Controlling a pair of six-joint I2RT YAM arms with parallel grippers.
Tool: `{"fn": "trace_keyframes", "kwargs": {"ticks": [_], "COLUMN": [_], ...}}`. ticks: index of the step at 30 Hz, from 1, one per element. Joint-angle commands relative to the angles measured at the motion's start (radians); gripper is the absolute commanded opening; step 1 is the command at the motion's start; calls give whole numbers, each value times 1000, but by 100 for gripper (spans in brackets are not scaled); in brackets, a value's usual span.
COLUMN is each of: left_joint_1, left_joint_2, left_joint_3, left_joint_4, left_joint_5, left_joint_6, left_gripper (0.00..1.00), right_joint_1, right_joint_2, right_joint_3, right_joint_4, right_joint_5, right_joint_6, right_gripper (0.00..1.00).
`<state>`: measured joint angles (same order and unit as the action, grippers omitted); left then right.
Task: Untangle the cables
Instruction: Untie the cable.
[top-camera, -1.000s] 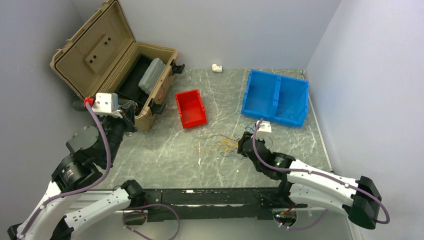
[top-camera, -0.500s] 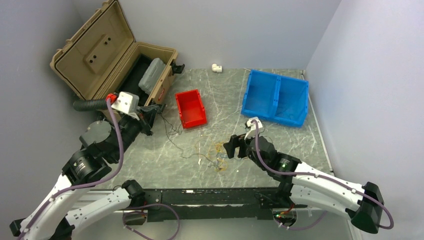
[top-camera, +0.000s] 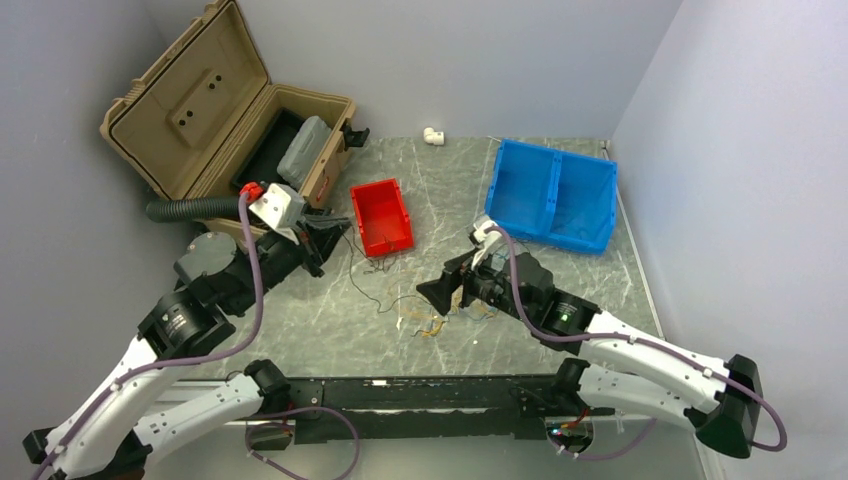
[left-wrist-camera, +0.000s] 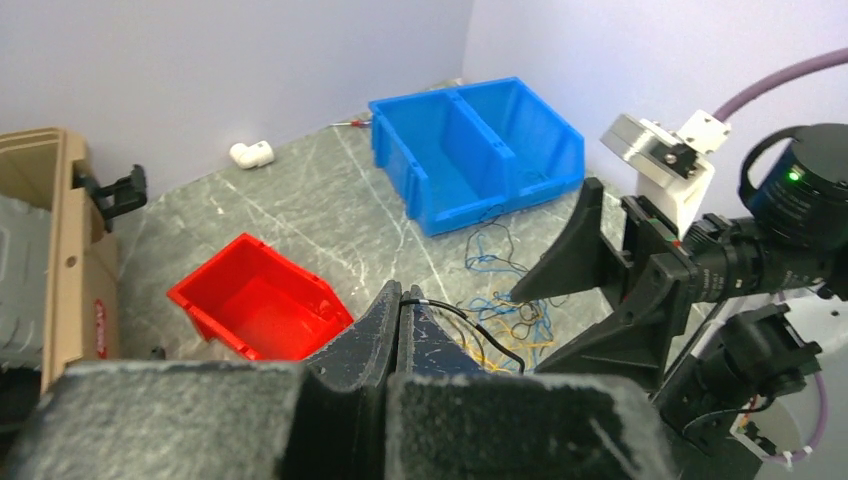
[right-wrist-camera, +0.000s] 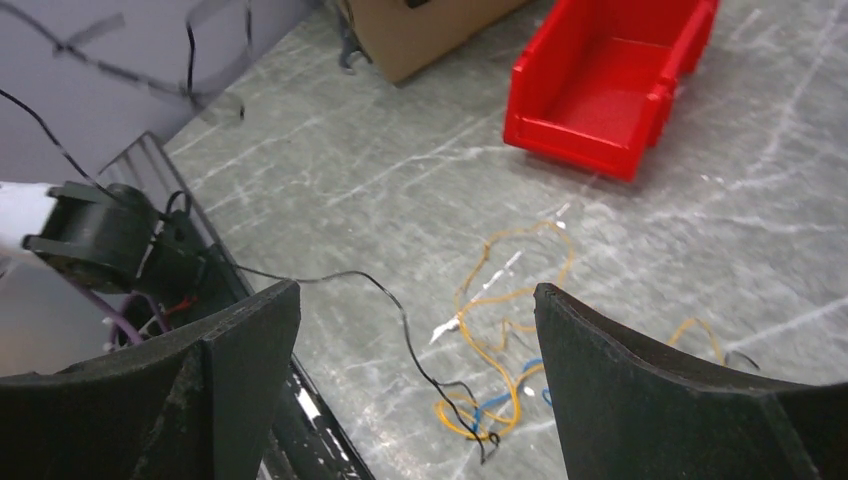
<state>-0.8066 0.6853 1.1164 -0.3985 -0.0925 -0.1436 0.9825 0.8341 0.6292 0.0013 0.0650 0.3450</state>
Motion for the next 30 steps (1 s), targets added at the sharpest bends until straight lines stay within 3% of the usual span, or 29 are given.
{"fn": "trace_keyframes", "kwargs": {"ticks": [1, 12, 23, 30], "left_joint_1": [2, 2, 2, 2], "left_joint_2": [25, 77, 126, 139], "left_joint_3": [5, 9, -6, -5], "left_joint_4": [64, 63, 77, 95], "left_joint_5": [114, 209, 262, 286], "left_joint_6": [-6, -22, -22, -28], "left_gripper": [0, 0, 0, 0], "right_joint_1": [-1, 0, 3, 4], "right_joint_2": [57, 207, 222, 278], "right_joint_3": [103, 239, 273, 284], "right_joint_4": [118, 236, 242, 286], "right_joint_5": [-110, -347, -511, -522], "right_joint_6": [-44, -88, -160, -140], "right_gripper": [89, 99, 100, 100]}}
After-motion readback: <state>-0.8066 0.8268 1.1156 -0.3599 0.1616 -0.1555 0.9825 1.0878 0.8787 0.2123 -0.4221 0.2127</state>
